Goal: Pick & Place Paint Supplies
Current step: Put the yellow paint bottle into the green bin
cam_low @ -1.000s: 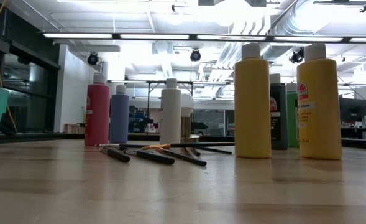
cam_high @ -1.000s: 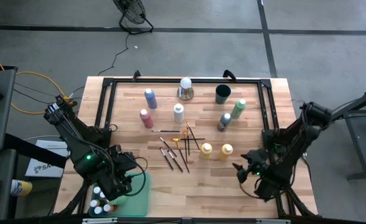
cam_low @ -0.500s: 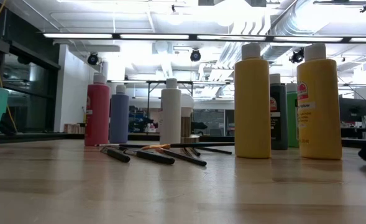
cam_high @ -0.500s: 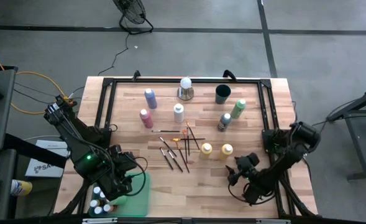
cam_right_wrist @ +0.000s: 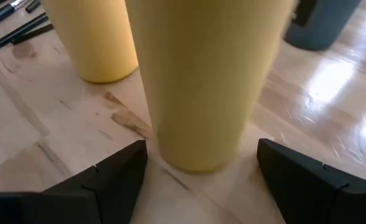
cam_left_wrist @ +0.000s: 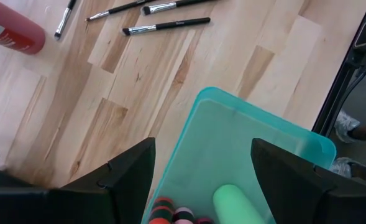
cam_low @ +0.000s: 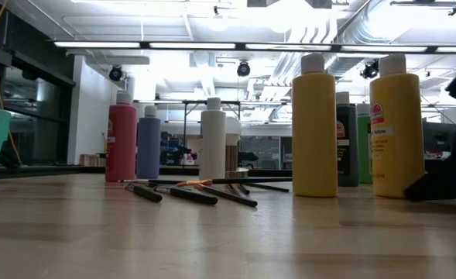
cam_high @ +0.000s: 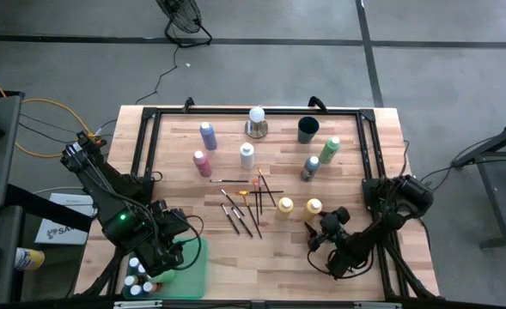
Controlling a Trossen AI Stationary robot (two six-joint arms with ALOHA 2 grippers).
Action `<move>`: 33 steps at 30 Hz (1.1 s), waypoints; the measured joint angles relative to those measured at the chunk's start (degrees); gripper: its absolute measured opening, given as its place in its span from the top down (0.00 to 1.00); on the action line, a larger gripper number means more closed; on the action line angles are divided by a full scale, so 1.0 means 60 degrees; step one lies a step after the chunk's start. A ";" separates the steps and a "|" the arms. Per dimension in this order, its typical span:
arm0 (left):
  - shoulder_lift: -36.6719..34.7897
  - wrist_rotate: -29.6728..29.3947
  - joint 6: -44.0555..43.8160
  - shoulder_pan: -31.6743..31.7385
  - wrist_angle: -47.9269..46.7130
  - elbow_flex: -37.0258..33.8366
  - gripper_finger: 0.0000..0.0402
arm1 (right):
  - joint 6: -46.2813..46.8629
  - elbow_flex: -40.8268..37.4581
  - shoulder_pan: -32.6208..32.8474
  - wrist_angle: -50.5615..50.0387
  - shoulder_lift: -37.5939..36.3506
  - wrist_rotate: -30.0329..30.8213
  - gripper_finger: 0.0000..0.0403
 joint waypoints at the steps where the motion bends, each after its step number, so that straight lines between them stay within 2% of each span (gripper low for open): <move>1: 0.0000 0.0000 -0.0047 0.0000 -0.0007 0.0000 0.36 | -0.0192 -0.0003 -0.0118 0.0128 0.0000 0.0014 0.25; 6: 0.0000 0.0000 -0.0133 0.0000 0.0000 0.0000 0.36 | -0.0590 0.0002 -0.0634 0.0446 -0.0004 -0.0181 0.25; 11: 0.0000 0.0000 -0.0359 0.0000 -0.0004 0.0000 0.36 | -0.0793 0.0000 -0.0870 0.0640 0.0036 0.0342 0.25; 22: 0.0000 0.0000 -0.0371 0.0000 0.0015 0.0000 0.36 | -0.1576 -0.0018 -0.1571 0.1001 0.0055 0.0825 0.26; 25: 0.0000 0.0000 -0.0375 0.0000 0.0015 0.0000 0.36 | -0.1572 -0.0007 -0.1791 0.1067 0.0048 0.0720 0.30; 31: 0.0000 -0.0004 -0.0371 0.0000 0.0015 0.0000 0.36 | -0.1579 -0.0011 -0.2048 0.1151 0.0044 0.0740 0.47; 33: 0.0000 -0.0004 -0.0371 0.0000 0.0015 0.0000 0.36 | -0.1578 -0.0018 -0.2130 0.1199 0.0044 0.0659 0.48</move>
